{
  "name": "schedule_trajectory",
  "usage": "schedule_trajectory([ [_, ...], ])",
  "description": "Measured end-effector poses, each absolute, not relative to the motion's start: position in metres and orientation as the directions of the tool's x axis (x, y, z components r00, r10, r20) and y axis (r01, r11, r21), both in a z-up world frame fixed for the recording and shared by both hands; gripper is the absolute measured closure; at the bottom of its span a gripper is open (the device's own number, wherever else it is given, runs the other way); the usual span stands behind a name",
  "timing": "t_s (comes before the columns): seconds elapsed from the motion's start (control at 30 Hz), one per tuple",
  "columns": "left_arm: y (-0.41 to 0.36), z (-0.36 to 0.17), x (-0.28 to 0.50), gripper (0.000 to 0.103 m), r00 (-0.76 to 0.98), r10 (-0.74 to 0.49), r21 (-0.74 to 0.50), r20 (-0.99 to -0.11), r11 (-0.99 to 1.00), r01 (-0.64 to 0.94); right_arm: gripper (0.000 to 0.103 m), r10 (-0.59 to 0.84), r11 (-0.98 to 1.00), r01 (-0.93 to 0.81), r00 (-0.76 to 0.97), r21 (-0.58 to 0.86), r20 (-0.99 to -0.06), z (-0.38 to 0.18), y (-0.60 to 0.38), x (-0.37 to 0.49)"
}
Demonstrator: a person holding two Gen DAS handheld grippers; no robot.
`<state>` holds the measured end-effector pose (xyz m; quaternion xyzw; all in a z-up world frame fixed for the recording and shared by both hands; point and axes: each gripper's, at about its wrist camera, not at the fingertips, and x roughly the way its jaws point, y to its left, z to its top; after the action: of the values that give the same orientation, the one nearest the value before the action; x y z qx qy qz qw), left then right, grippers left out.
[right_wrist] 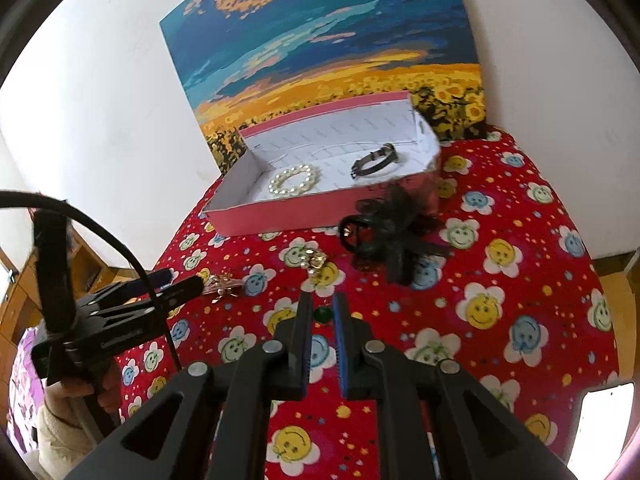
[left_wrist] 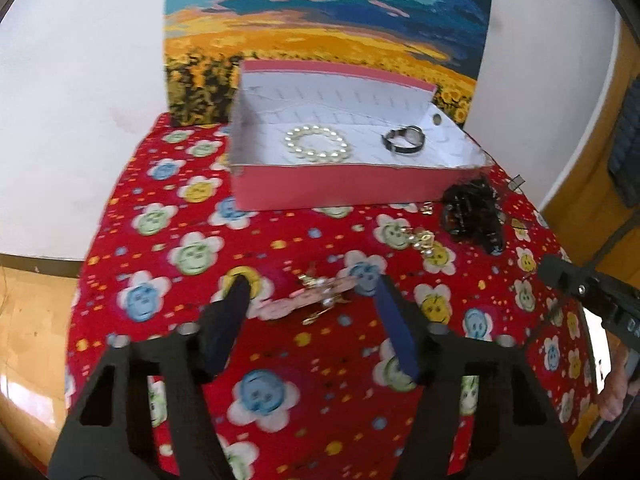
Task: Organize jewelry
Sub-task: 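Close both grippers on small hairpins lying beside the black bow clip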
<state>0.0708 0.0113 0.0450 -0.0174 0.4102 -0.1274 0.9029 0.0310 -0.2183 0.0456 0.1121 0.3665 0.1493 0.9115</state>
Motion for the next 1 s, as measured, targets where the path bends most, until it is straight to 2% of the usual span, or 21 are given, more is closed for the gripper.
schedule_trajectory([
  [0.07, 0.005, 0.041, 0.078, 0.069, 0.62, -0.253, -0.148, -0.743, 0.965, 0.216, 0.092, 0.361, 0.926, -0.187, 0.688, 0.327, -0.629, 0.044, -0.223, 0.03],
  [0.27, 0.005, 0.028, 0.098, 0.073, 0.59, -0.241, -0.189, -0.771, 0.97, 0.15, 0.091, 0.376, 0.917, -0.181, 0.69, 0.356, -0.618, 0.04, -0.237, 0.027],
  [0.37, 0.008, 0.023, 0.101, 0.088, 0.585, -0.255, -0.214, -0.77, 0.967, 0.14, 0.092, 0.382, 0.914, -0.182, 0.691, 0.363, -0.614, 0.039, -0.241, 0.027],
  [0.47, 0.011, 0.023, 0.103, 0.092, 0.579, -0.28, -0.246, -0.766, 0.959, 0.138, 0.092, 0.387, 0.91, -0.18, 0.692, 0.374, -0.609, 0.037, -0.244, 0.027],
  [0.5, 0.011, 0.025, 0.102, 0.096, 0.581, -0.286, -0.252, -0.762, 0.957, 0.141, 0.091, 0.389, 0.909, -0.181, 0.693, 0.376, -0.608, 0.037, -0.244, 0.027],
  [1.0, 0.021, 0.096, 0.064, 0.098, 0.669, -0.386, -0.323, -0.635, 0.92, 0.223, 0.092, 0.385, 0.912, -0.2, 0.715, 0.357, -0.583, 0.051, -0.238, 0.017],
])
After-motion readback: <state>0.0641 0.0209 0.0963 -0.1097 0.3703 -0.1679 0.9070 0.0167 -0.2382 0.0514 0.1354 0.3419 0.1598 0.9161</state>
